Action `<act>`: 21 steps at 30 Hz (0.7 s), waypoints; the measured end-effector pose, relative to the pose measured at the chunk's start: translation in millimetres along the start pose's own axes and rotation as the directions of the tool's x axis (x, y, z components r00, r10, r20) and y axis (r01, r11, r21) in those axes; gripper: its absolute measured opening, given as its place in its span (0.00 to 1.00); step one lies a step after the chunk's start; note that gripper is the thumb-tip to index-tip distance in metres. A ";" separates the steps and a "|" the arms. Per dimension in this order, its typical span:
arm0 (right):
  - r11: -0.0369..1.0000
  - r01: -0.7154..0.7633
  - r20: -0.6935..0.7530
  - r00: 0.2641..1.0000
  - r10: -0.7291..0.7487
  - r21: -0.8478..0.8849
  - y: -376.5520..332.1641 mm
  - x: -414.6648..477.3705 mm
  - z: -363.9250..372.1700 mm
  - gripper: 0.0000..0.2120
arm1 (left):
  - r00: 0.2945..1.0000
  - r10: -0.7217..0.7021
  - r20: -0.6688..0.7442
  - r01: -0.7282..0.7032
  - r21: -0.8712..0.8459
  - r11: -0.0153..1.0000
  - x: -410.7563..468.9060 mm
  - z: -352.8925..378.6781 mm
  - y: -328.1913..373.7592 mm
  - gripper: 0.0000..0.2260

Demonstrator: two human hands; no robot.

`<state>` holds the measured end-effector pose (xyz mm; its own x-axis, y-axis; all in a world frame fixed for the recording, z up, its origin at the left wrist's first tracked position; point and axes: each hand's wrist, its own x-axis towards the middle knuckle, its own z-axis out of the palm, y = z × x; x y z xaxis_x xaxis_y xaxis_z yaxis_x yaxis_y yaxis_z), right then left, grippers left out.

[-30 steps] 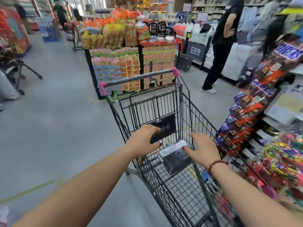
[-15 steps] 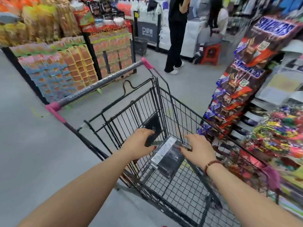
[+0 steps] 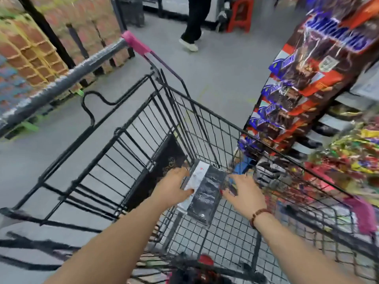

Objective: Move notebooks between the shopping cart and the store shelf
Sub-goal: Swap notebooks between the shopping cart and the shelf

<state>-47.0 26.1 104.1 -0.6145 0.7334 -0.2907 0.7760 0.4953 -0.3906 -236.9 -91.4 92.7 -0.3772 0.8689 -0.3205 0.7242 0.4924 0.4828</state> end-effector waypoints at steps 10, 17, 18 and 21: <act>0.956 -0.277 0.150 0.954 0.260 0.099 47.4 41.3 106.3 0.29 | 0.993 0.003 0.116 0.002 -0.045 0.999 79.1 119.4 -54.6 0.35; 0.859 -0.410 0.170 0.912 0.374 0.308 51.3 63.7 155.2 0.26 | 0.989 0.100 0.113 -0.099 -0.020 0.995 98.7 149.5 -84.7 0.36; 0.830 -0.410 0.154 0.912 0.381 0.378 50.1 68.2 160.7 0.21 | 0.990 0.109 0.086 -0.105 -0.048 0.993 99.0 154.5 -89.5 0.36; 0.740 -0.404 0.133 0.907 0.398 0.538 43.5 78.2 174.0 0.11 | 0.994 0.093 0.052 -0.086 -0.122 0.989 97.6 158.9 -93.6 0.36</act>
<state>-86.1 24.0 -87.6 -0.2674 0.8008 -0.5359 0.7460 -0.1800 -0.6412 -249.7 -60.7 -113.2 -0.2775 0.9073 -0.3160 0.6783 0.4180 0.6043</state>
